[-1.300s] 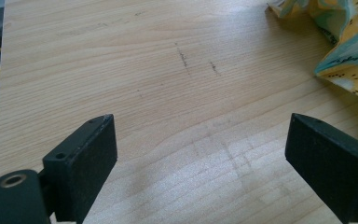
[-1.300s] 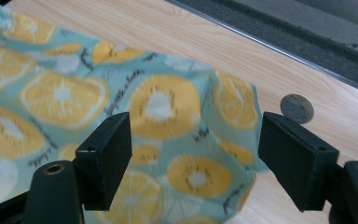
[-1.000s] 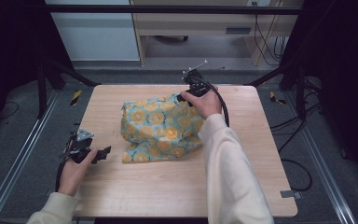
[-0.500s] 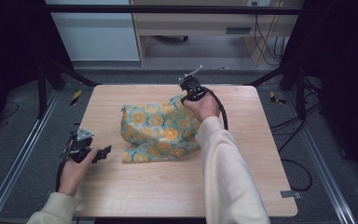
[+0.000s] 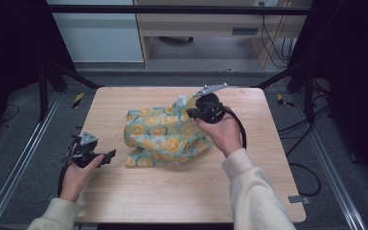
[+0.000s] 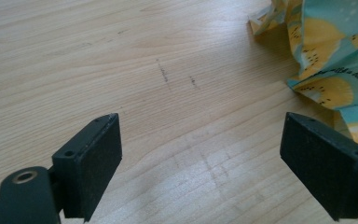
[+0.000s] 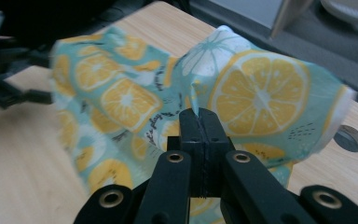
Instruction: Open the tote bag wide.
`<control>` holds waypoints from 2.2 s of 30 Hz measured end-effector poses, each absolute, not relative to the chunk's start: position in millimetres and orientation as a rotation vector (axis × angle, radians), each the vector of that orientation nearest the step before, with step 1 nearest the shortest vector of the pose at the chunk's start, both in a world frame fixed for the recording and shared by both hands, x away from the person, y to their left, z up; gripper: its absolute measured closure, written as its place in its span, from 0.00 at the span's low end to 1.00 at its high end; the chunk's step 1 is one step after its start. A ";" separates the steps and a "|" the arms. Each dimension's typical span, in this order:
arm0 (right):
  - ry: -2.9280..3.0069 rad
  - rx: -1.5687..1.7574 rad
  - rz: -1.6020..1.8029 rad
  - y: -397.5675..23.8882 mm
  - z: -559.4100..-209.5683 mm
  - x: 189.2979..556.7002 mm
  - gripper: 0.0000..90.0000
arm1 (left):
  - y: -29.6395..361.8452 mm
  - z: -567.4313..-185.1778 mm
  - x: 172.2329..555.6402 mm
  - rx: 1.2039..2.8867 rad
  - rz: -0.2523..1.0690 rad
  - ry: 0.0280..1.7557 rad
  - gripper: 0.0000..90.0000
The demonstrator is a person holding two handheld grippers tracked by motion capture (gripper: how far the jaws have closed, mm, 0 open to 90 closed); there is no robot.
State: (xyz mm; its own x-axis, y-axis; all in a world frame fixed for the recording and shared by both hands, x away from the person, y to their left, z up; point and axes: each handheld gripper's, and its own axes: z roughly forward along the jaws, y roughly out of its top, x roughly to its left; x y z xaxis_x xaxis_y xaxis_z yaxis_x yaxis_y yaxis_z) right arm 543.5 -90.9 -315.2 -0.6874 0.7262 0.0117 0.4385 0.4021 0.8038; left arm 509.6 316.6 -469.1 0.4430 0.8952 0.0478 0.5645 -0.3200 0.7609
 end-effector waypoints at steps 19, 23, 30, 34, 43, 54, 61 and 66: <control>2.459 0.849 1.219 -96.4 -381.2 428.6 1.00 | 291.6 -397.6 510.2 1.947 0.577 1.026 0.35; 2.481 0.861 1.174 -98.0 -392.4 426.3 1.00 | 273.4 -380.2 514.2 1.966 0.585 0.977 0.32; 2.492 0.884 1.159 -100.9 -401.1 426.7 1.00 | 242.5 -374.8 528.1 2.038 0.555 0.940 0.27; 2.494 0.885 1.145 -101.1 -402.7 427.4 0.99 | 225.5 -380.9 536.1 2.082 0.516 0.937 0.24; 2.467 0.943 1.103 -105.9 -396.0 427.6 0.72 | 211.7 -410.4 536.8 2.254 0.451 0.949 0.27; 2.389 0.946 1.044 -107.1 -353.2 455.6 0.56 | 211.5 -418.7 525.9 2.291 0.438 0.935 0.30; 2.429 0.977 0.893 -92.4 -367.1 498.5 0.55 | 209.7 -422.2 522.1 2.303 0.430 0.924 0.35; 2.528 1.020 0.762 -91.0 -388.3 516.3 0.82 | 211.2 -424.1 520.9 2.305 0.419 0.921 0.47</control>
State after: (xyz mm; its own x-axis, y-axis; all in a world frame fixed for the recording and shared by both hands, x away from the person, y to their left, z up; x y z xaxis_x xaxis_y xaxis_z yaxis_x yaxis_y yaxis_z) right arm 516.3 -91.0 -388.3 -0.6984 0.7107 -0.0845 0.5457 0.6053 0.5795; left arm 520.9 211.2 -424.1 0.7074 0.7041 0.0623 0.5095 -0.5690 0.6455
